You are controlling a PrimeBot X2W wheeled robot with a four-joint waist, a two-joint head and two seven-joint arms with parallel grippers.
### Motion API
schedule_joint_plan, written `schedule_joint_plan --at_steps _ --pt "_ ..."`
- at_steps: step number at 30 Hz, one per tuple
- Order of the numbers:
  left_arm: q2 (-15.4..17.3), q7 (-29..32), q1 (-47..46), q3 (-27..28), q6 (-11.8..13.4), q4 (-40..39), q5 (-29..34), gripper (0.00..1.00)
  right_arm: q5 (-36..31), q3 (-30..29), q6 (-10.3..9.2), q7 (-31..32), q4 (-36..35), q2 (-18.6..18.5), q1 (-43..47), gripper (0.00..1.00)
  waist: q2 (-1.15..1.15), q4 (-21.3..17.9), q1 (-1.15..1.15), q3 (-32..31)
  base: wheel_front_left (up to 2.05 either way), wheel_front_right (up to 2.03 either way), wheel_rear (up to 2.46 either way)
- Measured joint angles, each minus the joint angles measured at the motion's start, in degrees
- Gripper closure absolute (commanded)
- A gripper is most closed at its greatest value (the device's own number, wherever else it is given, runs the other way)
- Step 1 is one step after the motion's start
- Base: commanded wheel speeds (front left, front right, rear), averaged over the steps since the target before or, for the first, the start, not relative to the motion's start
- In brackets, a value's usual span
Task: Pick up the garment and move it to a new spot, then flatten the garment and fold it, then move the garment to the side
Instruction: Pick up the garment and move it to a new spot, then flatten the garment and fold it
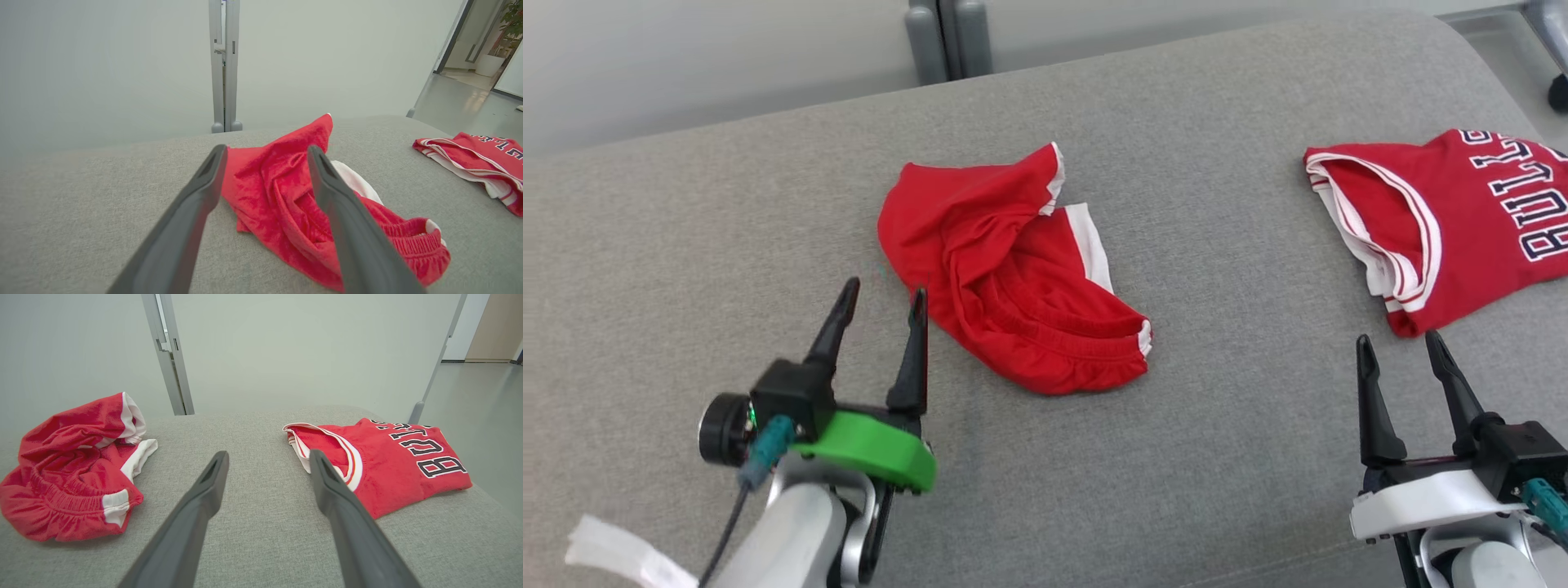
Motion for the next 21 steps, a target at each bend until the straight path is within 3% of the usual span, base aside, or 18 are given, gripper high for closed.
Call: schedule_joint_plan --at_steps 10,16,21 --pt "-3.02 -0.01 16.67 8.44 -1.35 -4.64 13.25 0.00 -1.38 -2.99 0.00 0.00 0.98 -0.01 3.86 0.00 0.00 5.20 0.00 -4.67 0.00 0.00 0.00" --pt "-4.49 -0.01 22.96 13.90 -2.82 -4.42 17.05 0.00 -1.57 -3.66 0.00 0.00 2.23 0.00 5.92 0.00 0.00 8.21 0.00 -7.16 0.00 0.00 0.00" --pt "-5.69 -0.01 25.87 17.81 -5.88 -4.44 18.62 0.00 -1.72 -3.64 0.00 0.00 3.54 0.00 6.94 0.00 0.00 10.61 0.00 -8.58 0.00 0.00 0.00"
